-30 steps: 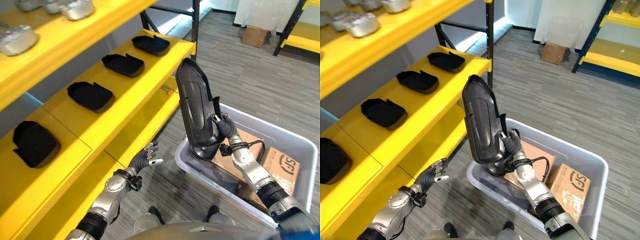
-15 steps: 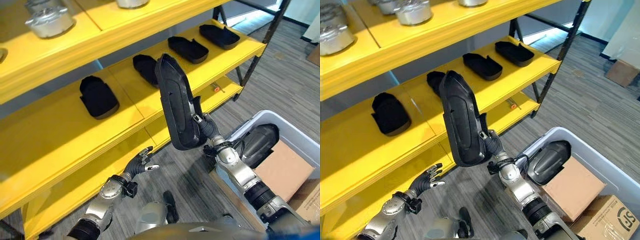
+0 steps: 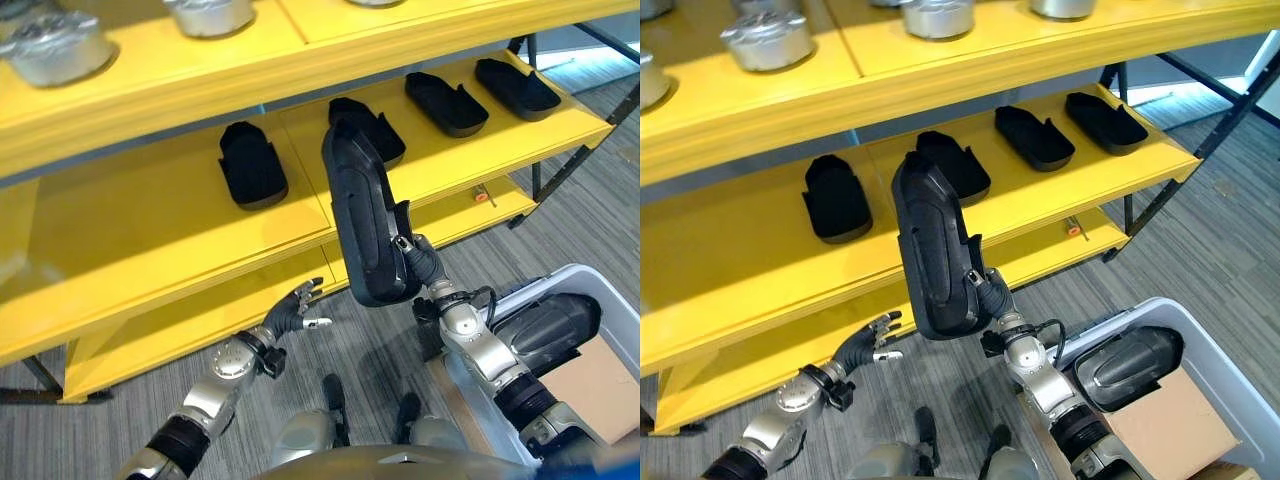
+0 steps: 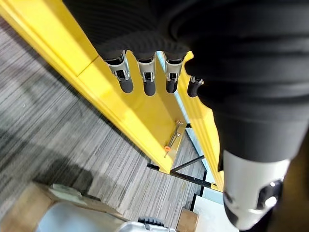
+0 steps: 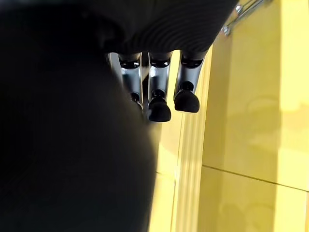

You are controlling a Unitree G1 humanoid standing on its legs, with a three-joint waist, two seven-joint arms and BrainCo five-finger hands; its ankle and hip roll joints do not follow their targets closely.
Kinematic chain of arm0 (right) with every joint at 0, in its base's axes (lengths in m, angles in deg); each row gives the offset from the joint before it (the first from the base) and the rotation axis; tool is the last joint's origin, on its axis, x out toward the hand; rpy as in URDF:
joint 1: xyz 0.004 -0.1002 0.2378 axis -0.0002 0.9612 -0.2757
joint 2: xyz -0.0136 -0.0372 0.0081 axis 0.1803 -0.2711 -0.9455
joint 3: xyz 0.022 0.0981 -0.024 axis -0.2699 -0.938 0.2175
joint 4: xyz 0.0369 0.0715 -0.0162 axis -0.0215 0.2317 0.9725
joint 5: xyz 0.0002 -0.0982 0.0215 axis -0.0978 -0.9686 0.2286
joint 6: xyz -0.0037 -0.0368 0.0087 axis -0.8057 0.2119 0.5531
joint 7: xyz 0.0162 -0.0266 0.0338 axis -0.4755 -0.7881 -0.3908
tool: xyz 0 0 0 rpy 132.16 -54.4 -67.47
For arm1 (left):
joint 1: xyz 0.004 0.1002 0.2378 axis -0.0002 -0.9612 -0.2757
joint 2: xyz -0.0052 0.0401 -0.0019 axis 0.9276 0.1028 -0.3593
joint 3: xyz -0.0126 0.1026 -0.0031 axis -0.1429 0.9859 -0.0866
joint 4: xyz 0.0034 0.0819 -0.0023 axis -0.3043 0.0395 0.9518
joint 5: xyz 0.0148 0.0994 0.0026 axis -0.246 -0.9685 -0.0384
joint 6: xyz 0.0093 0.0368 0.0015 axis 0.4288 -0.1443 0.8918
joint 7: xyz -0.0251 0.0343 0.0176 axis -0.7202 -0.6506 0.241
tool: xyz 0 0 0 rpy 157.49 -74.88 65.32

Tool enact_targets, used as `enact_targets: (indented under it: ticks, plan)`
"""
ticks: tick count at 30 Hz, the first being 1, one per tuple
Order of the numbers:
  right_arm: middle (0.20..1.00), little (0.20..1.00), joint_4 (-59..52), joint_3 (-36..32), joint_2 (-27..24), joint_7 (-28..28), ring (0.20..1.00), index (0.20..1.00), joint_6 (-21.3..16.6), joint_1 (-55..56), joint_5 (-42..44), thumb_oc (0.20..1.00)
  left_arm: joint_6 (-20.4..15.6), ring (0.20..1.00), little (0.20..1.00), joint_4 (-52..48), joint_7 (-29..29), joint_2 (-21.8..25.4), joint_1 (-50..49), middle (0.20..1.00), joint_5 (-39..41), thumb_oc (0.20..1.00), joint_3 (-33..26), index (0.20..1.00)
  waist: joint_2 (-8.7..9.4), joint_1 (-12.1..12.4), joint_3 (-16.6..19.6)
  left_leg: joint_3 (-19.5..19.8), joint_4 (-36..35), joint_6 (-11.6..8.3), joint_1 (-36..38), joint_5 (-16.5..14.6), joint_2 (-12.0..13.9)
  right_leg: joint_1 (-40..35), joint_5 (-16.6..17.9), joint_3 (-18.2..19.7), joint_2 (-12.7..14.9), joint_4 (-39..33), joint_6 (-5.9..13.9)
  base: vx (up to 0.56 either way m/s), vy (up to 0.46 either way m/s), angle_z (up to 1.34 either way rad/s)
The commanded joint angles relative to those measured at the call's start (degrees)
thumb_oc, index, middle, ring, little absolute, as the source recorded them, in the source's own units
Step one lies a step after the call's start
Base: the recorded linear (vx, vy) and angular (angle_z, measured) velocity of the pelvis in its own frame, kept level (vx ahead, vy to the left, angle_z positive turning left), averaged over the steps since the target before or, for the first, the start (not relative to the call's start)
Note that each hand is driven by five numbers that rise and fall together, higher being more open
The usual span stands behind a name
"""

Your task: Move parts from the plastic box to the shelf.

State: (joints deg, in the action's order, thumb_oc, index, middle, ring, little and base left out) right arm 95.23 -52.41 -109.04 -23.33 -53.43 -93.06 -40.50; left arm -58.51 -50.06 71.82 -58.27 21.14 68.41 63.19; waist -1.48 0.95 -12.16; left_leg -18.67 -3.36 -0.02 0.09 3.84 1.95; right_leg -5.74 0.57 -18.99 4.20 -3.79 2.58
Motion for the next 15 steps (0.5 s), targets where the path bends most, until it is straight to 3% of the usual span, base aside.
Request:
enact_targets:
  ticks: [1,5,8,11,13,15]
  plan:
    - [0.2,0.2,-1.65,-0.86,0.31,-0.13,0.2,0.2,-5.92,-5.61,1.48,0.2,-1.25,1.0,1.0,-0.1,1.33,-0.53,3.76,1.0,-2.56,1.0,1.13,1.0,1.44,0.47,0.76,-6.14,3.93,-3.66,-0.69,0.32,3.79,0.49,-0.29,-1.63,0.04,1.2,1.92,0.07,-0.093,0.06]
    - [0.2,0.2,-0.85,-0.53,-0.31,-0.2,0.2,0.2,-5.9,-6.19,0.65,0.2,-1.35,1.0,1.0,2.18,2.86,-1.27,4.86,1.0,-3.14,1.0,1.27,1.0,0.77,-0.62,1.47,-6.17,4.68,-4.06,0.05,-1.68,3.18,-0.66,-0.39,-1.46,0.95,-0.37,2.3,0.08,-0.073,0.19]
    - [0.2,0.2,-1.36,-0.49,-0.28,-1.04,0.2,0.2,-5.51,-6.13,-0.7,0.2,-1.27,1.0,1.0,2.36,3.54,-1.28,4.83,1.0,-3.69,1.0,1.24,1.0,0.41,-1.78,1.65,-8.64,6.81,-3.67,0.62,-3.24,3.7,-0.56,-0.7,-2.07,1.71,0.14,2.08,0.03,-0.029,0.26]
    - [0.2,0.2,-1.17,-0.75,-0.15,-2.75,0.2,0.2,-4.93,-6.29,-1.44,0.2,-0.85,1.0,1.0,1.16,5.18,-0.94,4.62,1.0,-3.96,1.0,1.63,1.0,0.43,-3.26,1.54,-12.46,11.01,-3.52,0.7,-4.78,6.25,-0.12,-1.44,-3.03,2.95,1.73,1.31,0.0,0.004,0.39]
    - [0.2,0.2,-1.01,-0.98,-0.68,-1.85,0.2,0.2,-4.89,-6.37,-1.26,0.2,-0.29,1.0,1.0,0.12,5.14,-0.78,4.04,1.0,-4.64,1.0,1.6,1.0,0.36,-3.54,2.05,-12.46,13.17,-3.82,1.43,-5.14,8.84,0.57,-2.9,-3.4,3.69,4.13,0.33,0.07,0.149,0.33]
    - [0.2,0.2,-0.96,-0.84,-1.02,-1.27,0.2,0.2,-4.93,-6.31,-1.18,0.2,-0.23,1.0,1.0,0.0,4.13,-0.95,3.69,1.0,-3.96,1.0,1.65,1.0,0.16,-3.8,2.45,-12.27,14.07,-4.78,2.14,-3.53,10.93,0.85,-3.87,-3.35,3.77,5.26,-0.33,0.09,0.22,0.16]
